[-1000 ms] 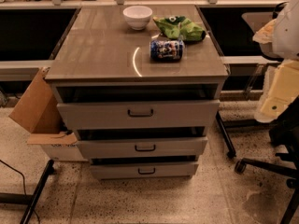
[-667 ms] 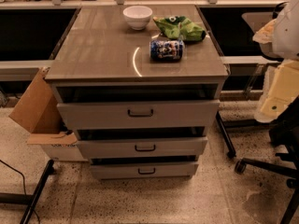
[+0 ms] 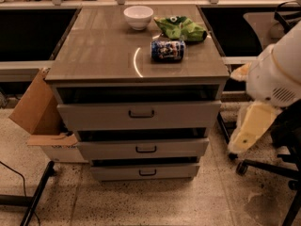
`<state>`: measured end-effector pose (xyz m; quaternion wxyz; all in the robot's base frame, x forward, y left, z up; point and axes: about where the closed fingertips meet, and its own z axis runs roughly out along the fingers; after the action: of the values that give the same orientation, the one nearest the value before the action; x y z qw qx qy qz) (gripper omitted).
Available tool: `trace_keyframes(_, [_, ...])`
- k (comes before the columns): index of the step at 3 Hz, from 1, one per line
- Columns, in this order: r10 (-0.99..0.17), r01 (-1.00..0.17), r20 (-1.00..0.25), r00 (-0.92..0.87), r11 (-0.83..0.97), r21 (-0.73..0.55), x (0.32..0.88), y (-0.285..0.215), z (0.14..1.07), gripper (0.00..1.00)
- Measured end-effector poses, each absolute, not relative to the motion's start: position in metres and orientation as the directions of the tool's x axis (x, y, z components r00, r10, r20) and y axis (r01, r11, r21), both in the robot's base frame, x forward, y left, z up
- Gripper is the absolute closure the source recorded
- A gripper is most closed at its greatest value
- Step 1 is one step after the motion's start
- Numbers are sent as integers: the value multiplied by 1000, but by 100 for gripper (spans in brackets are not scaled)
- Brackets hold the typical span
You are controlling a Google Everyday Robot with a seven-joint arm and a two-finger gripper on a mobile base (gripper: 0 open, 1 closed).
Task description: Open bottom drawer
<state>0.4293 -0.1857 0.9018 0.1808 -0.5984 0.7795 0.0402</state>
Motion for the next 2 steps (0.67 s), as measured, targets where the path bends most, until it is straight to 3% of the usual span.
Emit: trace_keyframes(2, [-905,-954,-346,-246,290,-80,416,-163,852,0])
